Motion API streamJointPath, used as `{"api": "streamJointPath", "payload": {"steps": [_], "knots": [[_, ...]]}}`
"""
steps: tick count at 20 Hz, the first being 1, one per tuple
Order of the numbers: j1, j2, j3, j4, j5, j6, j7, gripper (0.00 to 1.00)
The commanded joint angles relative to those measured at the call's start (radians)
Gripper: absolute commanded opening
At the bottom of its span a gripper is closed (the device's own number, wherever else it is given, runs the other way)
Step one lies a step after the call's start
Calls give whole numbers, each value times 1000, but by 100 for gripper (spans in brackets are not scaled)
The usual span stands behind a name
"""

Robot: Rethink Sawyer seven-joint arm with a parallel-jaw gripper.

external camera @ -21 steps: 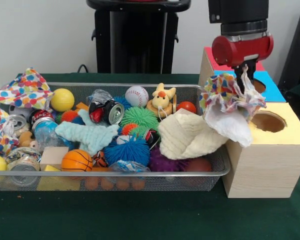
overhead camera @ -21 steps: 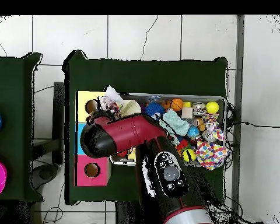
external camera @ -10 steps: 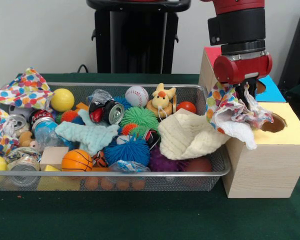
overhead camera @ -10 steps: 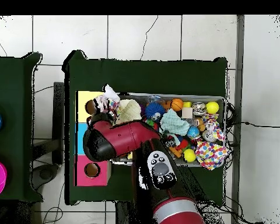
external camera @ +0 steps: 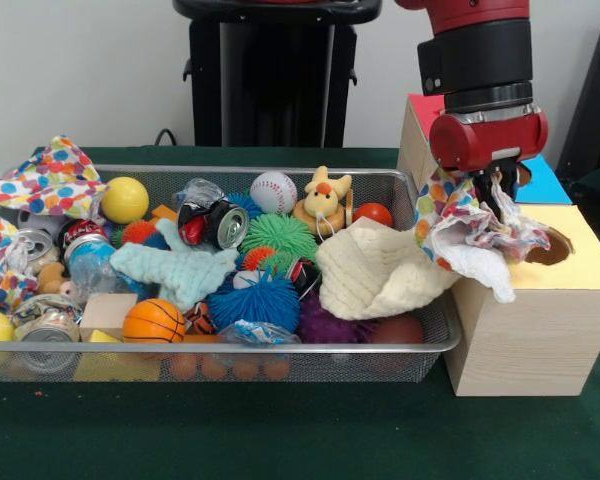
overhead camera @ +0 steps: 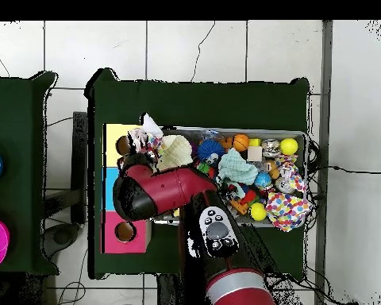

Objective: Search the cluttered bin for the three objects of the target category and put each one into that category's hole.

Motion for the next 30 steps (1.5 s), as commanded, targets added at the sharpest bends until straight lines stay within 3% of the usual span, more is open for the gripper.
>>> {"api": "streamJointPath", "payload": {"steps": [1, 17, 18, 30], "knots": [[13, 75, -28, 34, 69, -41, 237, 0], [73, 59, -113, 53, 184, -33, 232, 0], [72, 59, -113, 55, 188, -35, 230, 100], [80, 40, -119, 45, 204, -10, 208, 100]]}}
